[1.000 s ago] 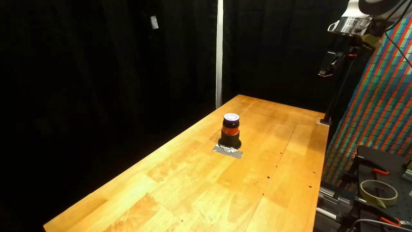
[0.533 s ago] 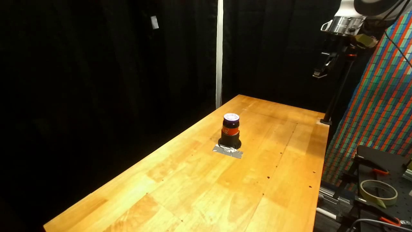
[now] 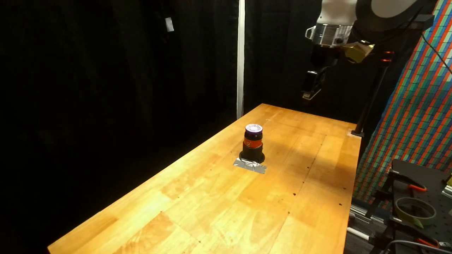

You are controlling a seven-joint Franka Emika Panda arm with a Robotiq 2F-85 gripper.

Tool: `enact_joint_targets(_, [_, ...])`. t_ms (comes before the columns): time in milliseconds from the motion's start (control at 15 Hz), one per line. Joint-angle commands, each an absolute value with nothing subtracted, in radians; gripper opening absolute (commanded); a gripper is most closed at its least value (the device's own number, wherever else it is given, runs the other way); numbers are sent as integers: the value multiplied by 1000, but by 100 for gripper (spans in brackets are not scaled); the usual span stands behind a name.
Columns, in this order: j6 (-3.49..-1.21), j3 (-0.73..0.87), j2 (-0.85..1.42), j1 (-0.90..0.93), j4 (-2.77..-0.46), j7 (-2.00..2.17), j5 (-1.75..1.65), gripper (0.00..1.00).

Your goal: Put a rubber band around the brown cup

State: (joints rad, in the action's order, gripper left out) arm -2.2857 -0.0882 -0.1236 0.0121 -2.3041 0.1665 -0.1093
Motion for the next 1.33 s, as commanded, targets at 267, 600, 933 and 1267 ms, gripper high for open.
enact_joint_targets(267, [-2362,-125,215,110,-1990,319,-137,100])
enact_joint_targets(600, [-2392,-69,406,145,-1826,285,-204,100])
enact_joint_targets(933, [-2453,-38,537,139,-1727,240,-169,100])
enact_joint_targets(1267, [-2470,-39,612,127,-1669,198,-118,100])
